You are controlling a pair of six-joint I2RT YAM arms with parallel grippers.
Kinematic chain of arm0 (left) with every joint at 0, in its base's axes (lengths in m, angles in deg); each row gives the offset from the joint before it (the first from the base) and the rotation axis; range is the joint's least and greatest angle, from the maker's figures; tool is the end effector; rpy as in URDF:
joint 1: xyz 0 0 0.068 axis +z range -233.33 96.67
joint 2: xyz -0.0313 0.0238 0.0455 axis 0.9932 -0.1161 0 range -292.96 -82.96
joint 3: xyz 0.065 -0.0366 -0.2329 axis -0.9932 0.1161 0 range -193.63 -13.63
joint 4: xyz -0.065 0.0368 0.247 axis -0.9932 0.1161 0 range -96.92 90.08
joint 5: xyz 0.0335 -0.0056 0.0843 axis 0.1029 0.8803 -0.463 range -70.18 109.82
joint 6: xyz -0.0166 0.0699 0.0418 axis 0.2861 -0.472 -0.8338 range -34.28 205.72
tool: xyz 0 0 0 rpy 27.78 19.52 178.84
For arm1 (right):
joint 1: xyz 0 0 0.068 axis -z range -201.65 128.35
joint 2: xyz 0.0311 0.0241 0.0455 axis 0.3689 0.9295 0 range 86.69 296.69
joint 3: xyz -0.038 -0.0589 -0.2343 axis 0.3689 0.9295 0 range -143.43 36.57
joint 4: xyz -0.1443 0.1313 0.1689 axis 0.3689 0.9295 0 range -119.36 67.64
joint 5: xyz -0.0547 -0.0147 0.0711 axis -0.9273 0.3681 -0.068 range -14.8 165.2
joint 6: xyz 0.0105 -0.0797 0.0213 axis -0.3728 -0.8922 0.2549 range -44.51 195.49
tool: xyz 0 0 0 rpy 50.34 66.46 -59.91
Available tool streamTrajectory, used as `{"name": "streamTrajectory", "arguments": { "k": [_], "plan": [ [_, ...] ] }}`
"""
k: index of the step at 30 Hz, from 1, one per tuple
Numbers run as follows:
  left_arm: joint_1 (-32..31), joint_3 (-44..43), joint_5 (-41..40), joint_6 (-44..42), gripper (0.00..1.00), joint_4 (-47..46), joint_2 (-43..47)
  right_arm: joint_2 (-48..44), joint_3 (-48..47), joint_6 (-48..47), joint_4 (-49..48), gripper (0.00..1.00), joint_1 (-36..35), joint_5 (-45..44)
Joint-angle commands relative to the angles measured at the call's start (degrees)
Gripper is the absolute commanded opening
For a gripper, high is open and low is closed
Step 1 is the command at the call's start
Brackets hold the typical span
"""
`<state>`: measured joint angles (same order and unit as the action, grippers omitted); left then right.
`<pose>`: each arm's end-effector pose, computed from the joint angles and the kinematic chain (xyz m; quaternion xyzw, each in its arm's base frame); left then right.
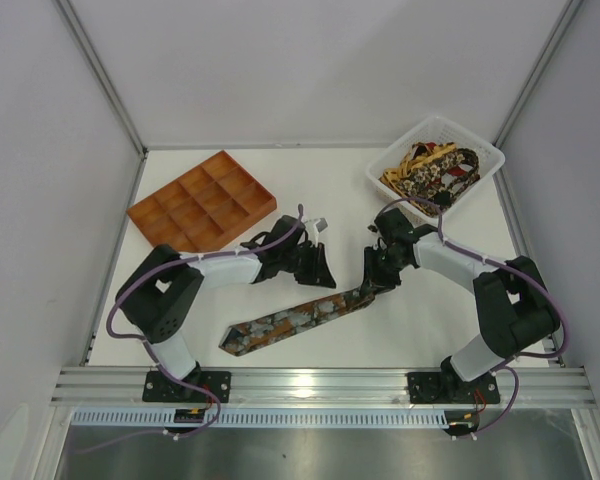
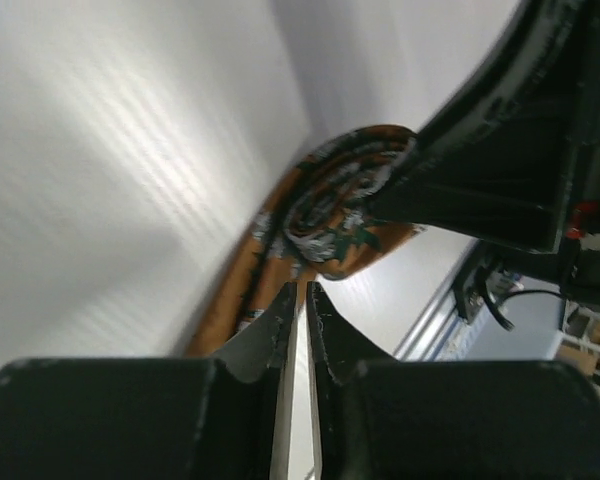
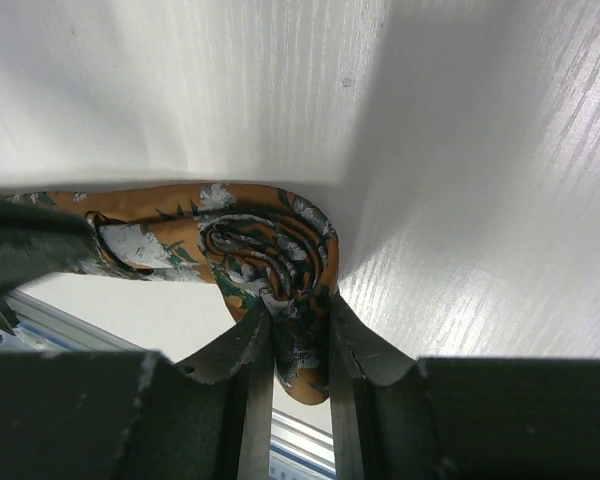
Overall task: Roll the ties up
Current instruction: Roll the tie
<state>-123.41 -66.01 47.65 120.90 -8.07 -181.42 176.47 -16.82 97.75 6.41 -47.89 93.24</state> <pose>0.2560 -0.2597 0.1159 0.1304 0.8918 -0.4031 0.1591 0.2527 0.1498 0.1171 -0.0582 0.9743 0.2041 0.0760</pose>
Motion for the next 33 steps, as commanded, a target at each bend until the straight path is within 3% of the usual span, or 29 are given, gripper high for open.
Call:
{"name": "streamTrajectory", "arguments": {
  "k": [1,16,19,23,26,33],
  "plan": [
    [-2.8,0.6,4.8,4.2,0.13,-4.6,2.0,-1.6,-2.4,-1.1,1.8,0.14,-1.1,-2.5],
    [-4.8,1.4,5.8,7.4,0.10,-11.6,-5.8,-1.3,-6.2,0.2,4.9,0.20,-6.3,-5.9],
    [-4.8,1.4,5.7,7.2,0.10,-11.4,-6.7,-1.1,-6.9,0.2,5.4,0.24,-7.2,-6.1],
    [-4.8,1.7,5.4,6.9,0.10,-11.9,-7.6,-0.9,-8.2,0.3,6.4,0.40,-8.3,-6.4],
    [-4.7,2.2,5.4,6.9,0.10,-12.2,-7.8,-1.8,-8.5,0.5,6.6,0.46,-8.8,-6.1],
    [-4.7,3.1,4.3,6.0,0.09,-11.6,-7.3,-2.4,-7.8,1.4,5.2,0.48,-9.6,-3.6]
  ]
}}
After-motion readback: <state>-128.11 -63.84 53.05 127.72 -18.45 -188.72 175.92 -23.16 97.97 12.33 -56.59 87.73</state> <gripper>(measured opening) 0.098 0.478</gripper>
